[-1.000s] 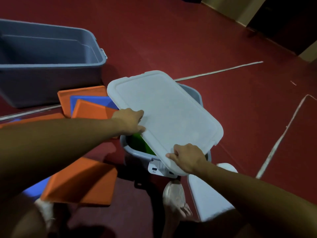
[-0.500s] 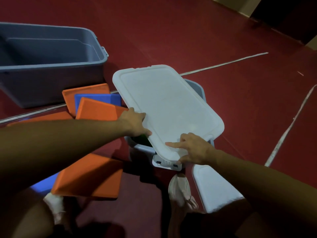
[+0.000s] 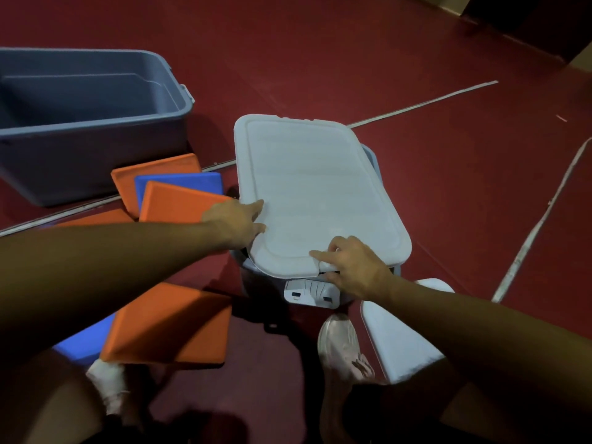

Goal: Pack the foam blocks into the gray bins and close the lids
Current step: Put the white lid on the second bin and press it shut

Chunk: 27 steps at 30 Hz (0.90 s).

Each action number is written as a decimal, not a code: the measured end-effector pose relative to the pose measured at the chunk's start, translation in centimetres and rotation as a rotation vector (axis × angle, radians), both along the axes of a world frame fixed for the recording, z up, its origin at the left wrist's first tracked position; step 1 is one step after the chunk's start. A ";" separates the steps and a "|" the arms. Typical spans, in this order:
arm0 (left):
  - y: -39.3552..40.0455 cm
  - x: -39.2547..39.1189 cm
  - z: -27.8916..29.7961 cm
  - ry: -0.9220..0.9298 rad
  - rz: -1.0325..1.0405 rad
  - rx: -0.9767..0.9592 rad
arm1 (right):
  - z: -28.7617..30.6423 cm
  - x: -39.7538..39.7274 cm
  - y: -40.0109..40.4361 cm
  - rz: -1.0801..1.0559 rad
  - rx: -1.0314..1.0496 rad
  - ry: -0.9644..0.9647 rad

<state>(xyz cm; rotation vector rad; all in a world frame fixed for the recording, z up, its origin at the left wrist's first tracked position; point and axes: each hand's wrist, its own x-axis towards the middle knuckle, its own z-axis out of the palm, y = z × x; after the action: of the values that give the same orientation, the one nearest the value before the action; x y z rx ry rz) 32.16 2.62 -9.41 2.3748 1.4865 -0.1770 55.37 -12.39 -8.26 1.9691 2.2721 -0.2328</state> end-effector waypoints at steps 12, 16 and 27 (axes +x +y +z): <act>1.0 -1.7 1.1 -0.014 -0.063 -0.094 | -1.3 -1.1 -0.9 0.270 -0.053 0.033; -0.3 -0.9 1.1 -0.078 -0.061 -0.216 | -1.3 -0.6 -1.2 0.270 -0.036 -0.049; -1.2 -0.6 -0.3 0.049 -0.105 -0.231 | -2.1 -1.9 -2.4 0.301 -0.036 -0.373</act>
<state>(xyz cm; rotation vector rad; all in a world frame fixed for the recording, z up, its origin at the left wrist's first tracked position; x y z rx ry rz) 31.55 1.43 -9.74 2.2758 1.2857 -0.4123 53.48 -14.78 -10.33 1.4747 2.2485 0.1146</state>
